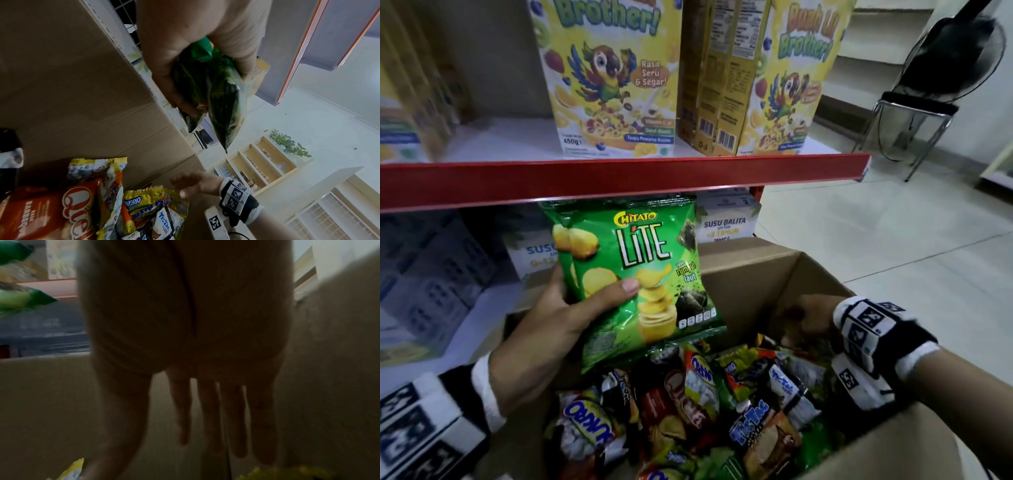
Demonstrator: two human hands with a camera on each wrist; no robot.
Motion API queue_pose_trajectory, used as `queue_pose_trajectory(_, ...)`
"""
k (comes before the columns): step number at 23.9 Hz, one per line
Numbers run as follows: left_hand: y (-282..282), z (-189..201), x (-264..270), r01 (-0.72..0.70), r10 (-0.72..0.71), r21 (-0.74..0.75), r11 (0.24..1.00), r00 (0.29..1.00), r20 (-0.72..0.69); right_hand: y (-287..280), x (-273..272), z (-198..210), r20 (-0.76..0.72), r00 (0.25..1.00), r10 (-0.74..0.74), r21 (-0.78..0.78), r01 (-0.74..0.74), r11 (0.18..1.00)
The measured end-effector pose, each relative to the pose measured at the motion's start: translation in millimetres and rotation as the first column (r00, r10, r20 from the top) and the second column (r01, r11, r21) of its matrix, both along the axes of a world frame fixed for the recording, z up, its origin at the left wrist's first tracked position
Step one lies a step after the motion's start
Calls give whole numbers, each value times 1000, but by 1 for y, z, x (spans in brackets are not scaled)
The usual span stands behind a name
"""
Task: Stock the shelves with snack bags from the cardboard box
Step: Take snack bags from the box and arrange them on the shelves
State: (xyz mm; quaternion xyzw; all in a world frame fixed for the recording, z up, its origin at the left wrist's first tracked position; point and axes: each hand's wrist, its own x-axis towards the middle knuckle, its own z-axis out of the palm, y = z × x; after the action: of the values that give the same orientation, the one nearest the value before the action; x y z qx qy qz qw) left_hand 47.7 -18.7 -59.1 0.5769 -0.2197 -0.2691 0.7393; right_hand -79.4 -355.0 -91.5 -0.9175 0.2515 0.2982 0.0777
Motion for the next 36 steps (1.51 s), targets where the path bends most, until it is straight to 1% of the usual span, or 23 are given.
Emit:
queue_pose_trajectory(2,0,-1,1,-7,7,11,1000,1000,21,-1,-1,-11,-22,999,-29,194,33,980)
queue_pose_trajectory(4,0,-1,1,-12,11,18,1000,999,35,8,-1,-29,-13,1000,17,300,-12,954)
queue_pose_trajectory(7,0,-1,0,-18,18,2,1000,999,35,24,7,-52,68,989,132,251,-145,957)
queue_pose_trajectory(9,-1,-1,-2,-19,19,-3,1000,999,33,25,12,-43,145,979,146,190,-172,967)
queue_pose_trajectory(10,-1,-1,-1,-27,28,-4,1000,999,39,24,13,-32,201,972,119,200,-160,967)
queue_pose_trajectory(11,-2,-3,-1,-44,44,-8,999,998,38,21,13,-20,263,963,53,242,-119,963)
queue_pose_trajectory(12,-1,-3,0,-65,65,-4,998,997,36,22,13,-7,333,939,-84,357,-43,933)
queue_pose_trajectory(13,-1,-4,1,-77,77,6,997,996,37,24,12,7,380,878,-292,544,43,838)
queue_pose_trajectory(14,-1,-6,1,-88,88,17,996,996,32,27,11,21,357,784,-508,745,89,662)
queue_pose_trajectory(15,-1,-7,1,-100,99,24,995,995,28,33,11,35,283,685,-671,898,58,437)
queue_pose_trajectory(16,-1,-8,2,-110,109,27,994,994,22,40,11,50,232,608,-759,957,-2,290)
queue_pose_trajectory(17,-3,-9,1,-108,108,28,994,994,14,45,11,64,211,547,-810,972,-28,234)
queue_pose_trajectory(19,-3,-9,0,-94,94,20,995,996,6,61,13,89,253,477,-842,957,2,288)
queue_pose_trajectory(20,-3,-9,0,-89,89,17,996,996,5,69,14,97,277,463,-842,947,18,321)
queue_pose_trajectory(21,-3,-8,-1,-85,85,15,996,996,7,79,14,103,286,477,-831,944,7,329)
queue_pose_trajectory(22,-3,-8,-1,-83,83,12,996,997,7,88,15,107,285,506,-814,952,-50,302)
queue_pose_trajectory(23,-3,-7,-2,-81,81,9,997,997,6,100,16,110,275,541,-795,961,-131,244)
queue_pose_trajectory(25,-2,-7,-3,-83,83,4,997,997,4,120,17,114,271,580,-768,954,-270,133)
queue_pose_trajectory(27,-1,-5,-3,-106,106,4,994,994,22,132,19,114,278,600,-750,939,-334,81)
queue_pose_trajectory(28,-1,-4,-3,-119,119,1,993,992,35,135,19,112,297,601,-742,933,-347,93)
queue_pose_trajectory(30,0,-2,-3,-129,129,-3,992,990,63,140,21,108,348,584,-733,927,-334,173)
queue_pose_trajectory(31,0,-2,-2,-127,128,-6,992,989,73,143,21,107,358,578,-734,926,-320,199)
queue_pose_trajectory(36,2,-2,1,-133,134,-13,991,988,81,148,21,99,323,583,-746,941,-284,185)
